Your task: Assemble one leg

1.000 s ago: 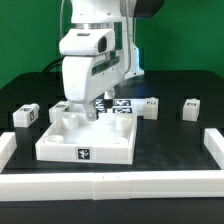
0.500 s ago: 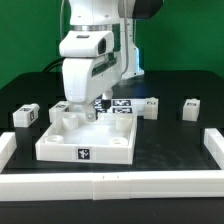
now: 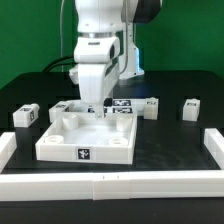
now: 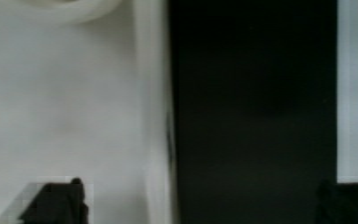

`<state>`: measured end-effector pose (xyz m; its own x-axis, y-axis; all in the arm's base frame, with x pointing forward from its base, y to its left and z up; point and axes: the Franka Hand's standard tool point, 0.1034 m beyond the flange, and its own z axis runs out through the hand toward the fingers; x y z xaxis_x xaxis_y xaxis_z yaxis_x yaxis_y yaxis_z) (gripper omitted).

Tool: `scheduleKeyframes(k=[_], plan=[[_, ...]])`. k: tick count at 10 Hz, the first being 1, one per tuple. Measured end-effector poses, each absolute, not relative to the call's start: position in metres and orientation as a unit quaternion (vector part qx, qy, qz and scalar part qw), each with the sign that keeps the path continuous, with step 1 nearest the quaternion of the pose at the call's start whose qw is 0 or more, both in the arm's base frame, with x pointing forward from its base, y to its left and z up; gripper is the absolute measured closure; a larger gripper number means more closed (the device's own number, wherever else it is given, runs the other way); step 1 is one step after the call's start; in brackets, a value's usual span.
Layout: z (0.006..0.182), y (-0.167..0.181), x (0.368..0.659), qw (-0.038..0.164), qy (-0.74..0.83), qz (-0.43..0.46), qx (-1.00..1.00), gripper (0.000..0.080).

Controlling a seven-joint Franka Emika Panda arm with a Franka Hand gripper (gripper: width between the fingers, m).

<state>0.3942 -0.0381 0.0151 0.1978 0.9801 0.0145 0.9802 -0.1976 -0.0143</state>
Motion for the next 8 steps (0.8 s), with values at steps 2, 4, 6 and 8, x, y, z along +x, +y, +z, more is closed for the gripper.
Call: scheduleKeyframes(k=[2, 4, 6, 8], plan=[[0.0082, -0.0373, 0.4044, 0.013, -0.635, 0.0, -0.773, 0.015], [0.0064, -0.0415, 0.406, 0.01, -0.63, -0.004, -0.777, 0.015], [0.006, -0.0414, 0.4058, 0.01, -0.629, -0.004, -0.777, 0.027], [0.0059, -0.0415, 0.4056, 0.011, -0.629, -0.004, -0.777, 0.0546]])
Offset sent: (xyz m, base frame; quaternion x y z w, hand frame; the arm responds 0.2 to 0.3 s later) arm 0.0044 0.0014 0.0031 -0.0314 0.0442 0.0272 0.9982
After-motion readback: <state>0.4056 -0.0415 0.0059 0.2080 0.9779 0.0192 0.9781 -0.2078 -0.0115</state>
